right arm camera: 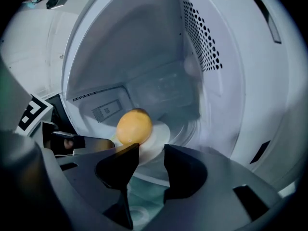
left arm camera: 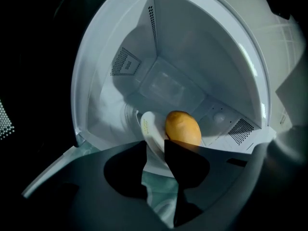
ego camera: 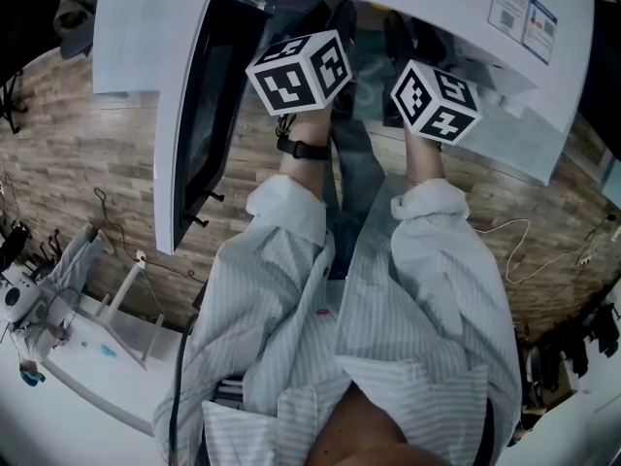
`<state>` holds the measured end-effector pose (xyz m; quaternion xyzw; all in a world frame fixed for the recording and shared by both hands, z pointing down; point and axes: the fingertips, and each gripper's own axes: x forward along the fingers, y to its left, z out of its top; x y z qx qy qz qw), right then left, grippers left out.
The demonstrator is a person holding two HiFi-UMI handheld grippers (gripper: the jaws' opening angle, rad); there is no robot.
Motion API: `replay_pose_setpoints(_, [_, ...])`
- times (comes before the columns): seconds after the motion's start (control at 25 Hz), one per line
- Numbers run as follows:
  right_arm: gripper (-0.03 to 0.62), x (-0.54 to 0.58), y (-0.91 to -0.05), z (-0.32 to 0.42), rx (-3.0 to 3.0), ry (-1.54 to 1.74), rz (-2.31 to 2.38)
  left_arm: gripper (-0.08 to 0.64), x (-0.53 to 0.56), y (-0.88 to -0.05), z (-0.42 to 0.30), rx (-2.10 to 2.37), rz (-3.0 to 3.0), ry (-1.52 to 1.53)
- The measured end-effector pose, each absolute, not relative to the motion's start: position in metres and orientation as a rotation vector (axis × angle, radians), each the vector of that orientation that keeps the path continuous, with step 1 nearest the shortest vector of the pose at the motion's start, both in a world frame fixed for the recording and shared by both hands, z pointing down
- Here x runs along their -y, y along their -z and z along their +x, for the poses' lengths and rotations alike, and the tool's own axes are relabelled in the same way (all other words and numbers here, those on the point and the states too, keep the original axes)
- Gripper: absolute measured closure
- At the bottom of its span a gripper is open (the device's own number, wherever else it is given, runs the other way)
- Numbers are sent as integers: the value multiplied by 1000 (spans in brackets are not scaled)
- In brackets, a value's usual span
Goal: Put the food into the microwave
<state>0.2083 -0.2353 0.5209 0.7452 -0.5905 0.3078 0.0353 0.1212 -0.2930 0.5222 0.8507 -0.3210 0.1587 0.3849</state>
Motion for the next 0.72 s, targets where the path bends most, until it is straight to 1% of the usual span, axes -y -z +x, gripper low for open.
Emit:
replay_pose_setpoints(0.28, [414,235,-521,209,1799,-917,2287,451,296,-529,117,819,2167,-440])
replay_pose_setpoints(0.4, [414,236,-521,209,1799,-917,2287,437,298,-530,117,829,2187,-463])
replay_pose_setpoints(0.72, [414,235,-512,208,1821,-920,2301,433,301,-527,110,838,2185,-431])
